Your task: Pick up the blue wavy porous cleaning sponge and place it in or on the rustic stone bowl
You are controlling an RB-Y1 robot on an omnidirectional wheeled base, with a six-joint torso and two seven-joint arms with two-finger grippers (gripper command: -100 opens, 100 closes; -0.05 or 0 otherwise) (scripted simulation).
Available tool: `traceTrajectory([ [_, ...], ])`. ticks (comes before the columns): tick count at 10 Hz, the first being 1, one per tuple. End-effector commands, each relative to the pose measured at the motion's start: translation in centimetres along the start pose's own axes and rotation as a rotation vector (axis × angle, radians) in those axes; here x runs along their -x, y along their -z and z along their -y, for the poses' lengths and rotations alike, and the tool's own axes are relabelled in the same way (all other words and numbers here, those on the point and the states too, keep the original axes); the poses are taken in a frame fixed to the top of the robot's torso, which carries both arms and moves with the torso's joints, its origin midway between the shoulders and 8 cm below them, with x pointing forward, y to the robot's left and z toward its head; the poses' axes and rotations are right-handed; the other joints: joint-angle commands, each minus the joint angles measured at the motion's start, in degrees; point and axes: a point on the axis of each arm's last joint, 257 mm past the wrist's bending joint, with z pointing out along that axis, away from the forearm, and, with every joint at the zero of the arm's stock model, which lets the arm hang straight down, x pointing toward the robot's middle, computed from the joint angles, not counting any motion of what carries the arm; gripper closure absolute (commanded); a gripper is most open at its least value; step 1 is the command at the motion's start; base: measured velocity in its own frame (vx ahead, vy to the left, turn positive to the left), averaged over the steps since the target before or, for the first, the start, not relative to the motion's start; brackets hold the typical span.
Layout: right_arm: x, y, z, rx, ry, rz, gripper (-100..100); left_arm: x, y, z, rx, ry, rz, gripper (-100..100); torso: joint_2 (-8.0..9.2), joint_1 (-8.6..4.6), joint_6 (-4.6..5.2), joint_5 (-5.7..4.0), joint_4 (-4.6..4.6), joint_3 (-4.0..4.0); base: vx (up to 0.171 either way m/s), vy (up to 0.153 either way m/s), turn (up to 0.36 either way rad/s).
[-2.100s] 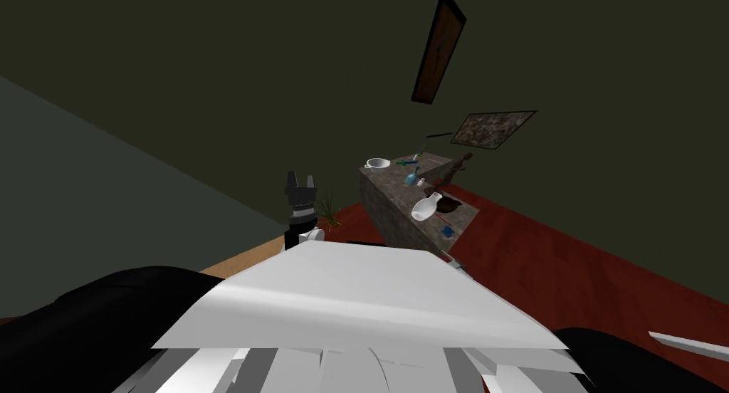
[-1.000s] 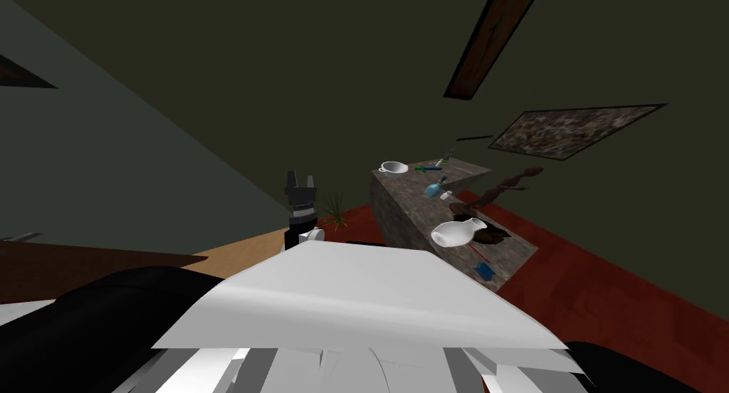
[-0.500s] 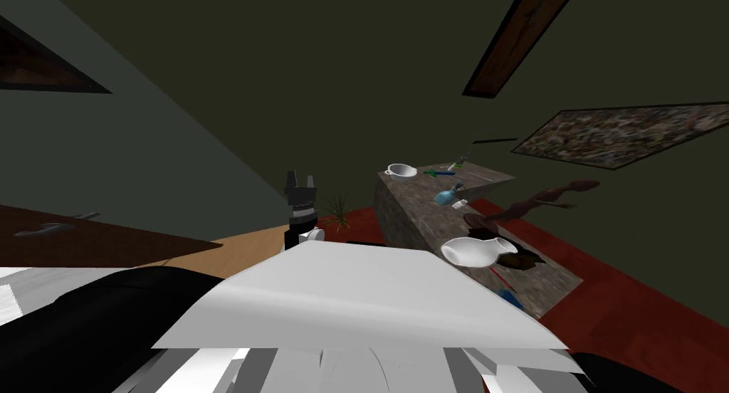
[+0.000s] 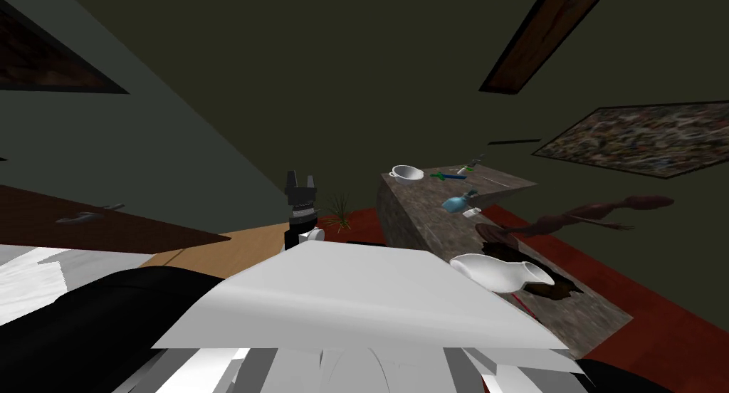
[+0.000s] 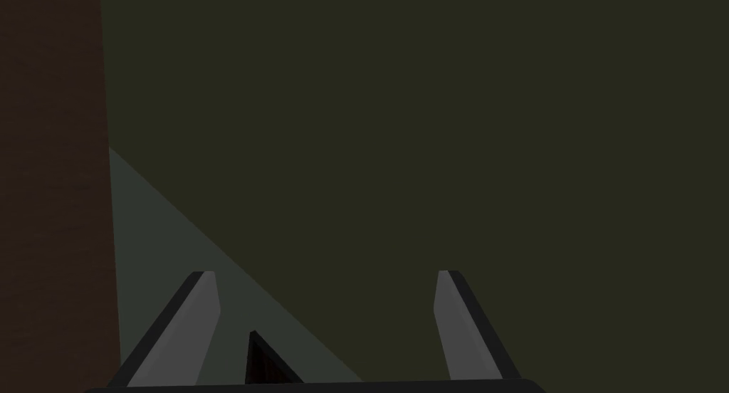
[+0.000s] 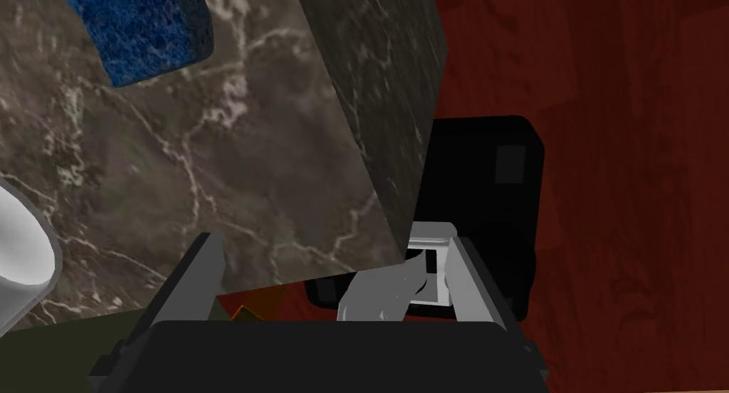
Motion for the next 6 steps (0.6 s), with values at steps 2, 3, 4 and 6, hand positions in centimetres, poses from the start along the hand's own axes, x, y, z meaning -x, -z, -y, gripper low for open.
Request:
traceTrajectory([
  [2, -2.0, 1.3, -2.7, 0.085, 0.145, -0.036, -100, 0.0, 0.0, 0.0, 0.0, 0.0, 0.0, 0, -0.03, -0.03, -0.02, 0.0, -0.01, -0.02, 0.077, -0.028, 0.148],
  [3, -2.1, 1.3, -2.7, 0.086, 0.15, -0.036, -100, 0.0, 0.0, 0.0, 0.0, 0.0, 0.0, 0, -0.11, -0.08, -0.03, -0.01, -0.03, -0.06, 0.071, -0.031, 0.092],
  [4, -2.8, 1.9, -3.7, 0.12, 0.208, -0.046, -100, 0.0, 0.0, 0.0, 0.0, 0.0, 0.0, 0, -0.08, -0.06, 0.0, -0.02, -0.02, -0.05, 0.072, -0.027, 0.126],
  [6, -3.5, 2.3, -4.5, 0.149, 0.261, -0.052, -100, 0.0, 0.0, 0.0, 0.0, 0.0, 0.0, 0, -0.15, -0.07, -0.02, -0.01, -0.04, -0.08, 0.081, -0.042, 0.115],
])
